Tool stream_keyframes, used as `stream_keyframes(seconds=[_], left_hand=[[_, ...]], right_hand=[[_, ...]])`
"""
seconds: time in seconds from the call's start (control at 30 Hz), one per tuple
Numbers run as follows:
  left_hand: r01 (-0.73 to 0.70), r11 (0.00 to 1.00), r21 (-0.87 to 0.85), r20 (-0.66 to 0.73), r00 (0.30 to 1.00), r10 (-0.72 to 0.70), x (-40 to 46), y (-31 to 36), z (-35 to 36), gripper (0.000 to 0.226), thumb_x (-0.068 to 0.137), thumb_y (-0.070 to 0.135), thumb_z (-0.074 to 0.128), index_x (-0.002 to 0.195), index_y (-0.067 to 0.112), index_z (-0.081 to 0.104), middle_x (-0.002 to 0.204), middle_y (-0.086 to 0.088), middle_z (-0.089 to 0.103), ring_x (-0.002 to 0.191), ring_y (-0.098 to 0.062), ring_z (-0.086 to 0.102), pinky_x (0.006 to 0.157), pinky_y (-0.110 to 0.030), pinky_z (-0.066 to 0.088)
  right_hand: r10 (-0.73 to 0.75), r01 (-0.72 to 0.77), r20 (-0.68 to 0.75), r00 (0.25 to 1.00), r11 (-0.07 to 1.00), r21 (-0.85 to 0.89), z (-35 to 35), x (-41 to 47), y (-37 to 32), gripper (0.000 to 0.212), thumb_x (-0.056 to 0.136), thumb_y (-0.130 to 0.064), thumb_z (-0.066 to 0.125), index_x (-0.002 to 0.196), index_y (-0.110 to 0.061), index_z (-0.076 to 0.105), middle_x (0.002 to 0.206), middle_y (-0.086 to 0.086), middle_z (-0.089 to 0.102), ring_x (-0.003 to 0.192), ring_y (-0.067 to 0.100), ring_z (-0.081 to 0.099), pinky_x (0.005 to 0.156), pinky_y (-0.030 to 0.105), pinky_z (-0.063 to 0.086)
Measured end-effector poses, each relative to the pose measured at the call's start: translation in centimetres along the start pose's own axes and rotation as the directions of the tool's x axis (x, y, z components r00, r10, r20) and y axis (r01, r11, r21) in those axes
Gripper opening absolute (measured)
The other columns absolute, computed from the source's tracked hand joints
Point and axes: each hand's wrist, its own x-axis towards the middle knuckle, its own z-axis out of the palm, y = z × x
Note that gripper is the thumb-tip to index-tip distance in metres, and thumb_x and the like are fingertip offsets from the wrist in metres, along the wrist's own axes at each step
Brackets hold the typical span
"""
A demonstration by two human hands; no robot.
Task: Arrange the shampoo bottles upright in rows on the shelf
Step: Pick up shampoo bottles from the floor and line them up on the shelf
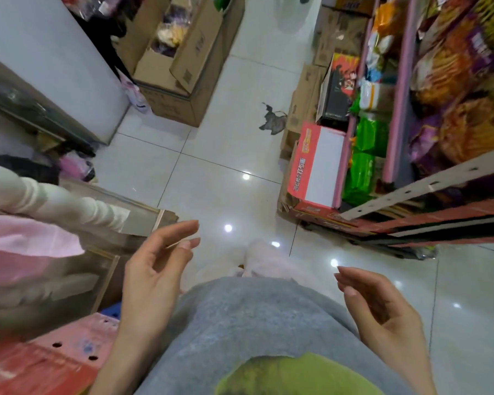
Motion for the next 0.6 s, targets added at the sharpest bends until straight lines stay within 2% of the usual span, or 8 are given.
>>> stream_keyframes(seconds=[0.13,0.3,0.43,0.6], left_hand=[[0.020,0.999,-0.037,-0.005,1.000,-0.020,5.8,1.9,1.6,0.025,0.083,0.019,0.058,0.103,0.030,0.070,0.107,0.001,0.071,0.102,-0.012,0.067,0.087,-0.031,0.047],[0.028,1.000,-0.001,-0.022,0.999,-0.028,14.2,4.2,4.4,0.030,0.092,0.007,0.055,0.104,0.031,0.069,0.105,0.001,0.072,0.099,-0.010,0.068,0.075,-0.010,0.049],[-0.019,1.000,-0.006,-0.046,0.999,0.018,20.6,7.4,6.8,0.023,0.090,0.018,0.059,0.104,0.034,0.069,0.107,0.002,0.071,0.103,-0.009,0.066,0.078,-0.011,0.049],[0.009,1.000,0.012,-0.066,0.998,-0.008,26.8,9.8,9.2,0.032,0.092,0.007,0.054,0.101,0.034,0.069,0.108,0.006,0.070,0.100,-0.006,0.067,0.075,-0.010,0.050]], right_hand=[[0.010,-0.010,0.022,1.000,1.000,0.004,1.0,6.2,-3.1,0.035,0.088,0.001,0.058,0.090,-0.032,0.069,0.092,-0.018,0.072,0.089,-0.002,0.066,0.075,0.002,0.047],[-0.025,0.024,0.035,0.999,0.999,0.033,1.9,15.7,-7.6,0.033,0.087,0.005,0.057,0.090,-0.025,0.069,0.089,-0.008,0.074,0.087,-0.002,0.066,0.075,0.002,0.046],[-0.068,0.065,0.039,0.997,0.996,0.061,2.5,23.1,-12.2,0.033,0.086,0.007,0.057,0.091,-0.023,0.069,0.092,-0.011,0.074,0.087,-0.001,0.067,0.076,0.004,0.047],[-0.101,0.099,0.077,0.992,0.995,0.027,3.6,31.1,-16.3,0.031,0.088,0.002,0.057,0.095,-0.025,0.069,0.099,-0.011,0.072,0.096,0.002,0.066,0.082,0.010,0.049]])
